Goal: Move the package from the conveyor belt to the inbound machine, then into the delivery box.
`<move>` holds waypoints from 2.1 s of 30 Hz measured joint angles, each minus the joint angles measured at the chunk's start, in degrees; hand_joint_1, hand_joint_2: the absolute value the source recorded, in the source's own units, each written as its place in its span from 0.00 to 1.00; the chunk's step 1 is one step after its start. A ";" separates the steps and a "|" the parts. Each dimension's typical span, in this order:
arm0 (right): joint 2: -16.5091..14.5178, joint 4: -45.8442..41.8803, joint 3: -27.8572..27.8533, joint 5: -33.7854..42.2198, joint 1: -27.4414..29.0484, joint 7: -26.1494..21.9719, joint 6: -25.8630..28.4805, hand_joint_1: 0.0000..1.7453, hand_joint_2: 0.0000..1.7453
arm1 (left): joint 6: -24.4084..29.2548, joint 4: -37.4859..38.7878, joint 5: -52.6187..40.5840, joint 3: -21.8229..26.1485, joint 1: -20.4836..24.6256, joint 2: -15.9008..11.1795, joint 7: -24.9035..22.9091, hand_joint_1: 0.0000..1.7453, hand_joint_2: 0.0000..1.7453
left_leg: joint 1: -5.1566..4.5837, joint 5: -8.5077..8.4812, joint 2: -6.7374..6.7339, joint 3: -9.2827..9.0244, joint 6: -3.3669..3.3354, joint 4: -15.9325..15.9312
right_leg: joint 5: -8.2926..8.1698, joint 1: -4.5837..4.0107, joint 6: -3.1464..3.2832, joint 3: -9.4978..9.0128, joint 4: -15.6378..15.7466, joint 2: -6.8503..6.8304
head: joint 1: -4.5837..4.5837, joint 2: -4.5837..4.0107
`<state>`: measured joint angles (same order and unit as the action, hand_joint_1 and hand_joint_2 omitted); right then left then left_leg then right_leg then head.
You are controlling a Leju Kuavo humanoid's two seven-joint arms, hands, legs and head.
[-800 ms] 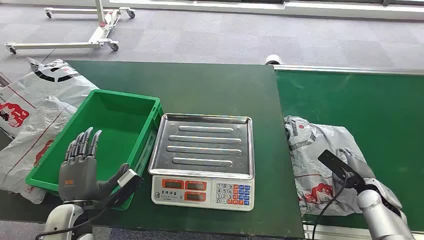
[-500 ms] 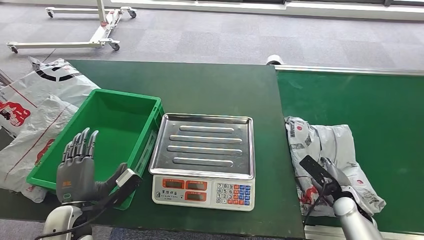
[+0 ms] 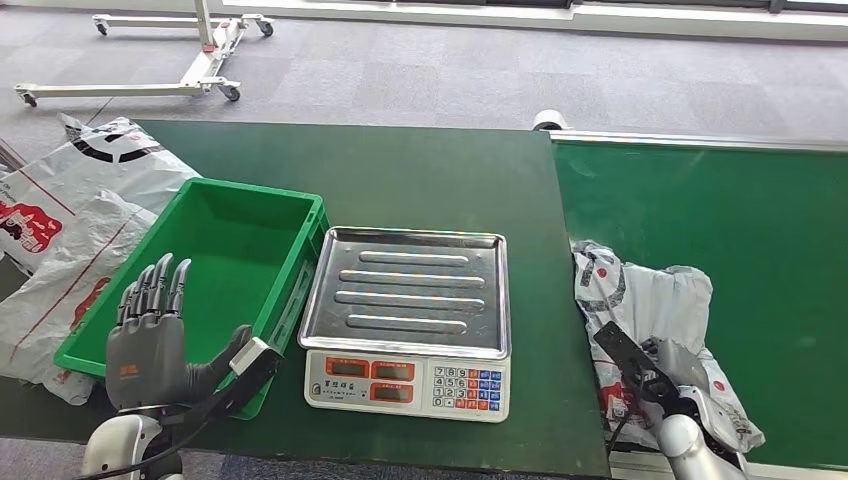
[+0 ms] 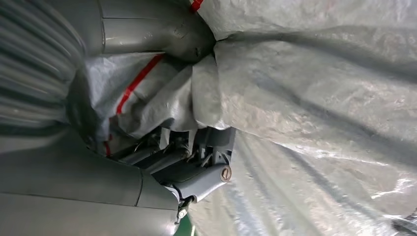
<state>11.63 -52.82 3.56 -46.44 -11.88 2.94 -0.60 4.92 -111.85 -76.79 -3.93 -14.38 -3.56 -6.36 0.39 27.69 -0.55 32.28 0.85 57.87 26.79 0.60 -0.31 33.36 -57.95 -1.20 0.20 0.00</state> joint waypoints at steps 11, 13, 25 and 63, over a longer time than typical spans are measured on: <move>0.78 -10.20 -3.57 -3.66 1.35 1.02 1.88 1.00 1.00 | 0.11 -0.46 -0.18 0.00 0.00 -0.03 0.52 0.00 0.00 | -0.01 0.00 -0.04 0.04 0.00 0.00 | -0.02 0.08 -0.01 0.05 0.00 0.07 | 0.00 0.00; 2.17 -10.90 -3.85 -4.93 -0.67 0.47 1.82 1.00 1.00 | 0.25 -0.46 -0.82 0.01 0.22 -0.07 0.78 0.00 0.00 | -0.05 -0.03 -0.07 0.11 -0.04 0.00 | -0.08 0.14 -0.05 0.10 -0.02 0.08 | 0.01 0.00; 6.56 0.88 7.27 -14.49 -37.54 -0.61 -0.22 1.00 1.00 | 2.16 1.16 -4.18 0.00 4.80 -1.86 2.50 0.00 0.00 | -0.22 -0.54 -0.28 0.51 0.00 0.01 | -0.60 0.20 -0.07 0.63 -0.14 0.34 | 0.01 0.00; -27.93 26.64 22.75 7.97 -62.15 -8.59 -10.75 1.00 1.00 | 5.06 15.43 -8.41 -10.40 18.20 -5.49 1.29 0.00 0.00 | -0.03 -0.79 -0.43 0.75 0.37 0.03 | -0.75 -0.04 0.34 1.18 -0.41 0.50 | -0.01 0.00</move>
<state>-16.30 -26.18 26.31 -38.47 -74.03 -5.65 -11.35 9.97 -96.42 -85.20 -14.33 3.81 -9.05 -5.07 0.37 26.89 -0.97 33.02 1.21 57.90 26.03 0.56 0.03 34.54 -58.36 -0.69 0.20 0.00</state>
